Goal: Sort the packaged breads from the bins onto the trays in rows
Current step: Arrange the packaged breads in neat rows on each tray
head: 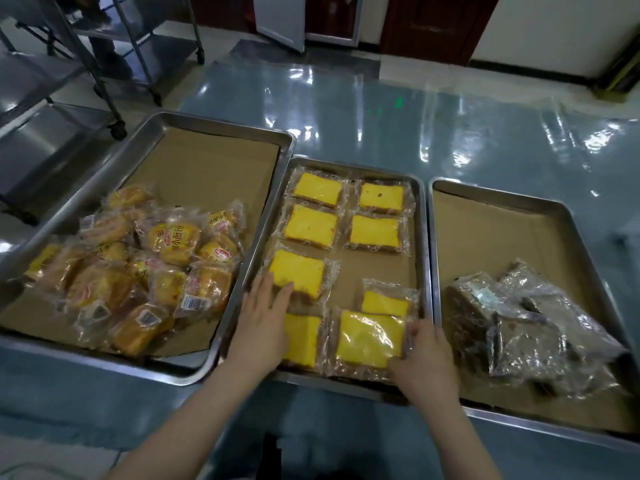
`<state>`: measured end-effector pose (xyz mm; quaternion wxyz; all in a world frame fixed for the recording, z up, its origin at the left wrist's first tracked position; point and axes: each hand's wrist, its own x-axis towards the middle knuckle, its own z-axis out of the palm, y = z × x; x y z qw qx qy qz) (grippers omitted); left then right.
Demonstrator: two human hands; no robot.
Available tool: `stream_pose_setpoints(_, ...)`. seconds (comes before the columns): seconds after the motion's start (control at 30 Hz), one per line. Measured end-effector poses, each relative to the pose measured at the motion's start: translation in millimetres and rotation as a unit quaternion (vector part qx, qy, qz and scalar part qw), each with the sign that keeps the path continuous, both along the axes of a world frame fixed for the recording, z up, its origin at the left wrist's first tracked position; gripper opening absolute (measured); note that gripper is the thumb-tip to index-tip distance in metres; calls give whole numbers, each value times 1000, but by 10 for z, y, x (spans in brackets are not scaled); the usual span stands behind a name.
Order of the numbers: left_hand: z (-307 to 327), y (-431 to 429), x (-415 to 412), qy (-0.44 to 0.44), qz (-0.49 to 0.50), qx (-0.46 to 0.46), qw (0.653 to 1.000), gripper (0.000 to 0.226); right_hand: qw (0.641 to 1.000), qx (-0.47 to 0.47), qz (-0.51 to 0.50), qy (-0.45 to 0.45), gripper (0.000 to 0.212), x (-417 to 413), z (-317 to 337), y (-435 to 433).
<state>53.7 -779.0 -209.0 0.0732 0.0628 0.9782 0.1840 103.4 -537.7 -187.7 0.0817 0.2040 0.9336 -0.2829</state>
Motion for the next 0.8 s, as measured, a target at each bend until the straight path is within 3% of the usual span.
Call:
stream_pose_setpoints(0.1,-115,94,-66,-2,-53,-18,998,73,995,77,40,41,56,-32,-25,-75)
stream_pose_setpoints(0.2,-317,140,-65,-26,-75,-77,994,76,987,93,61,113,46,-187,-4,-137)
stream_pose_setpoints(0.33,-457,117,-54,-32,-83,-105,991,75,969,151,191,45,46,-338,-102,-168)
stream_pose_setpoints(0.47,-489,107,-63,-30,-81,-102,991,76,965,206,156,34,42,-387,-169,-154)
stream_pose_setpoints(0.63,-498,108,-74,-28,-81,-107,991,78,948,235,211,-33,49,-585,-215,-186)
stream_pose_setpoints(0.8,-505,109,-71,-28,-82,-111,990,77,945,255,207,-6,48,-945,-192,-272)
